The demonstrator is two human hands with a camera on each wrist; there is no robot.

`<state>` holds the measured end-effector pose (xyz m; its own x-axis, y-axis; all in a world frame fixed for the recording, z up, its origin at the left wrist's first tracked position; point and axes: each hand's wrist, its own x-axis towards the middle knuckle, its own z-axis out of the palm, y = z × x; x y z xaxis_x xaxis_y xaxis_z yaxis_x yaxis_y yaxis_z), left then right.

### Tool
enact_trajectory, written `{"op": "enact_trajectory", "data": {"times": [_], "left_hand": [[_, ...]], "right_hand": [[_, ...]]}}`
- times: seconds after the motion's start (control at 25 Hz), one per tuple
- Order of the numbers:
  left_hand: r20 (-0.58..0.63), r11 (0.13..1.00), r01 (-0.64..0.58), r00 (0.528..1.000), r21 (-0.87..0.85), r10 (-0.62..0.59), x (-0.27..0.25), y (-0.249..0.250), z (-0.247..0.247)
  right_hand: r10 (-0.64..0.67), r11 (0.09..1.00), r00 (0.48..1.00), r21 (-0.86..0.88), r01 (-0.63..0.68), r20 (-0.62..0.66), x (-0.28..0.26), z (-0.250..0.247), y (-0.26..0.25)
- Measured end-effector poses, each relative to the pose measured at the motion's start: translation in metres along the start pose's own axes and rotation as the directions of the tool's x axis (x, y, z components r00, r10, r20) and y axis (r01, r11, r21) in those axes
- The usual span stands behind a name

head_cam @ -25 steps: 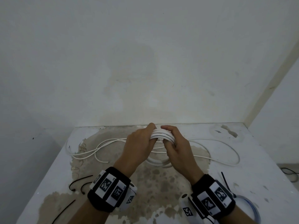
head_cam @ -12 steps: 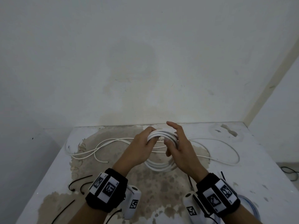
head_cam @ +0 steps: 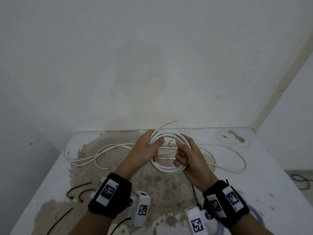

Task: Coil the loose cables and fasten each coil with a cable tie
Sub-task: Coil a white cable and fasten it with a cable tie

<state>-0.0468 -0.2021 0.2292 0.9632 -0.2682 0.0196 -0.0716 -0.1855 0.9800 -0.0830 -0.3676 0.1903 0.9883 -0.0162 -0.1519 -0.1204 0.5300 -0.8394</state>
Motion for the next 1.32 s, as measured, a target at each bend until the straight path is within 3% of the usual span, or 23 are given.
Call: {"op": "enact_trajectory", "data": {"times": [0.12,0.24,0.4,0.56,0.64,0.72,0.8,1.04,1.32], "left_hand": [[0.074,1.000,0.021,0.997,0.007,-0.021,0.000,0.002,0.005],[0.050,0.998,0.016,0.999,0.058,-0.019,0.000,-0.001,0.017],[-0.078,0.964,-0.001,0.997,0.266,0.023,0.002,-0.011,0.024],[0.019,0.929,-0.056,0.998,0.365,0.053,-0.006,-0.015,0.030],[0.035,0.936,-0.048,0.999,0.350,0.038,-0.008,-0.014,0.027],[0.034,0.944,-0.032,0.999,0.328,0.022,-0.012,-0.012,0.019],[0.022,0.944,-0.032,0.999,0.328,0.026,-0.014,-0.011,0.007],[0.039,0.922,-0.060,0.998,0.383,0.049,-0.028,-0.023,-0.032],[0.044,0.902,-0.032,0.999,0.431,0.015,-0.050,-0.048,-0.073]], "right_hand": [[-0.001,0.998,1.000,0.068,0.002,-0.020,-0.003,-0.009,-0.003],[-0.110,0.986,0.993,-0.126,0.105,-0.033,-0.008,-0.011,-0.002],[-0.333,0.825,0.942,-0.472,0.312,0.040,-0.015,-0.012,-0.003],[-0.469,0.634,0.868,-0.621,0.460,0.163,-0.008,-0.018,0.002],[-0.471,0.610,0.857,-0.625,0.486,0.207,-0.006,-0.018,0.008],[-0.409,0.680,0.884,-0.570,0.462,0.227,-0.005,-0.010,0.009],[-0.384,0.682,0.884,-0.563,0.466,0.266,-0.006,0.001,0.011],[-0.455,0.422,0.794,-0.687,0.592,0.404,-0.009,0.035,0.041],[-0.434,0.483,0.815,-0.664,0.571,0.384,-0.008,0.072,0.072]]}}
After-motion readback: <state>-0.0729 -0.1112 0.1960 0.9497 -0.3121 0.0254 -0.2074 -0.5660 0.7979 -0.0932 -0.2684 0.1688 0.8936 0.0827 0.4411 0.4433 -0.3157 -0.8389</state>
